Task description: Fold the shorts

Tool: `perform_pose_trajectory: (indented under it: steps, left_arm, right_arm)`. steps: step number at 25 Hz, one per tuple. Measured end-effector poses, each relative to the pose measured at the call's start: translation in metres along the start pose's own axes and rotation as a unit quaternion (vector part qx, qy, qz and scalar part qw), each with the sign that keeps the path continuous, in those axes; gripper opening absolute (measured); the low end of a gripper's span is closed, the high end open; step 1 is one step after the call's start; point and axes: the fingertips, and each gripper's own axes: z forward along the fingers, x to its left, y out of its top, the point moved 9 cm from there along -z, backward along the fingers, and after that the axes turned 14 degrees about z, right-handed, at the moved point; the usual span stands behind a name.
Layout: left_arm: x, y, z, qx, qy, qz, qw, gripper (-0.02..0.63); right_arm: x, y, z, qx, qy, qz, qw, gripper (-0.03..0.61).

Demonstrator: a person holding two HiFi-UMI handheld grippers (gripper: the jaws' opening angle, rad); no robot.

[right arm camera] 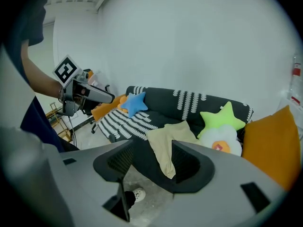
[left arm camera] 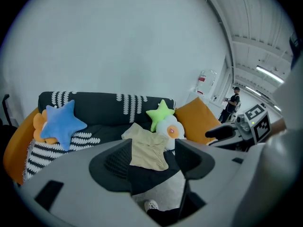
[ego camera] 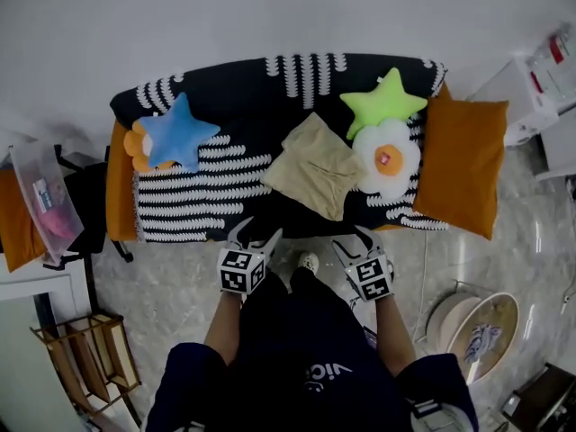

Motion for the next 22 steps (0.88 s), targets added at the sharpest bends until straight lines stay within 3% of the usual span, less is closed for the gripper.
perform_pose_trajectory:
  steps: [5, 12, 18, 22]
  left_arm:
    - [0.027, 0.008, 0.024, 0.016, -0.018, 0.012, 0.9996, 0.279]
    - [0.069, 0.019, 0.072, 0.051, -0.085, 0.06, 0.9932, 0.268]
    - [0.105, 0.022, 0.124, 0.119, -0.18, 0.091, 0.9721, 0.267]
    - [0.124, 0.02, 0.155, 0.144, -0.21, 0.128, 0.9586, 0.267]
  right_arm:
    - [-0.007, 0.005, 0.009, 0.011, -0.014, 0.015, 1.0, 0.251]
    - [-0.005, 0.009, 0.033, 0.037, -0.047, 0.046, 0.997, 0.242]
    - [-0.011, 0.018, 0.064, 0.061, -0.073, 0.035, 0.995, 0.202]
    - [-0.018, 0.02, 0.087, 0.089, -0.082, 0.022, 0.992, 0.195]
